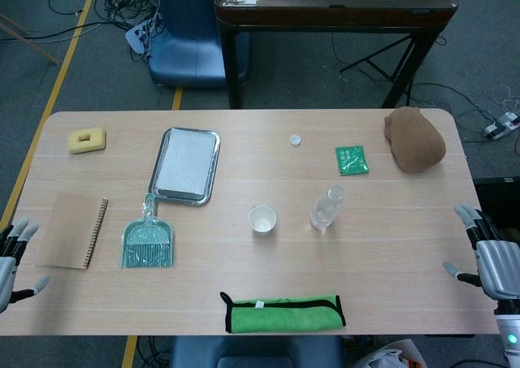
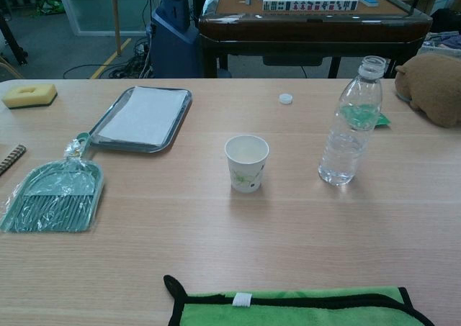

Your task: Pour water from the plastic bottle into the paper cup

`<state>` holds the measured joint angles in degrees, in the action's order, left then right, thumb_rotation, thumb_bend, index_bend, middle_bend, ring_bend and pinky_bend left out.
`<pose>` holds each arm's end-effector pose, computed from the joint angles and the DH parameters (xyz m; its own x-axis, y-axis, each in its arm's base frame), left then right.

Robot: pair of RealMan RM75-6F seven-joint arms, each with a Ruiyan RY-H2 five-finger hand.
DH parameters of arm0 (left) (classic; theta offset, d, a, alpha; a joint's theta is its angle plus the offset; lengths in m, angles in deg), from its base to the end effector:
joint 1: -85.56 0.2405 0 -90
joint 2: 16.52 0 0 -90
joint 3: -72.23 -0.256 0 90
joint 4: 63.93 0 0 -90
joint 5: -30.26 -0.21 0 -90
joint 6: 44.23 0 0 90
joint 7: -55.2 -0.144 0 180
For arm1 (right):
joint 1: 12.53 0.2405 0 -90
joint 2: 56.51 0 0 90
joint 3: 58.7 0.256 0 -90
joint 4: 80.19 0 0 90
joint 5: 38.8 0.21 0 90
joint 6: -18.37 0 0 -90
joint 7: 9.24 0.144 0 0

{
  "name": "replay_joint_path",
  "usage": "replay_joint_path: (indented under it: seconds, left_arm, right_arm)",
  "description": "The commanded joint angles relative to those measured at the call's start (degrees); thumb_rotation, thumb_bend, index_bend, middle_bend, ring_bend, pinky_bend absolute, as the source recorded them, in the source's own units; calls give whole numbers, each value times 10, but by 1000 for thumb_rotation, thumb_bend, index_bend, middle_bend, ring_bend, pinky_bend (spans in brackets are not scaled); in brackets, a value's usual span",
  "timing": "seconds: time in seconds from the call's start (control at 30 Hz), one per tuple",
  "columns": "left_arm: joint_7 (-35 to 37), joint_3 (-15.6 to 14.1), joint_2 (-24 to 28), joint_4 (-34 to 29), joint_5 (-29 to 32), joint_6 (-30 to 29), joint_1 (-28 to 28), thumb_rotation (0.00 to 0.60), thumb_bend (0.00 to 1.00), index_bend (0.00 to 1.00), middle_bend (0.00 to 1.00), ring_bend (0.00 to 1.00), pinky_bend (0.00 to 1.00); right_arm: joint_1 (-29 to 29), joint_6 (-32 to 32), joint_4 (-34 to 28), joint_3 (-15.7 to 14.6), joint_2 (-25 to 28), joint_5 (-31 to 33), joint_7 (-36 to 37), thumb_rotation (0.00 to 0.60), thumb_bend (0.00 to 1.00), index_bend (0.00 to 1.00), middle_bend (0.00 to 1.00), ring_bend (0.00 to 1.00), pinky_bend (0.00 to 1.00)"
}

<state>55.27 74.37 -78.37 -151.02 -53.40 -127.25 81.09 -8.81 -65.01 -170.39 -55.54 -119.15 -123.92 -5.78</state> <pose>-0.3412 0.1775 0.1794 0.5064 0.0442 0.8612 0.8601 0.0454 -0.5081 -0.3271 -0.1764 0.1694 0.3952 -0.0291 0.9181 -0.9178 0.0287 0.3960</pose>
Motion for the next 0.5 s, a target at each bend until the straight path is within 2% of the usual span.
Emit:
replay_joint_path:
  seconds: [0.03, 0.5]
  left_arm:
    - [0, 1, -1, 1, -1, 0, -1, 600, 154, 0, 0, 35, 348]
    - [6, 1, -2, 5, 5, 4, -1, 600, 154, 0, 0, 36, 348]
  right_arm:
    - [-1, -2, -1, -1, 0, -1, -1, 600, 0, 0, 28, 72, 328]
    - [19, 27, 33, 11, -29, 9, 52, 600, 0, 0, 95, 72, 327]
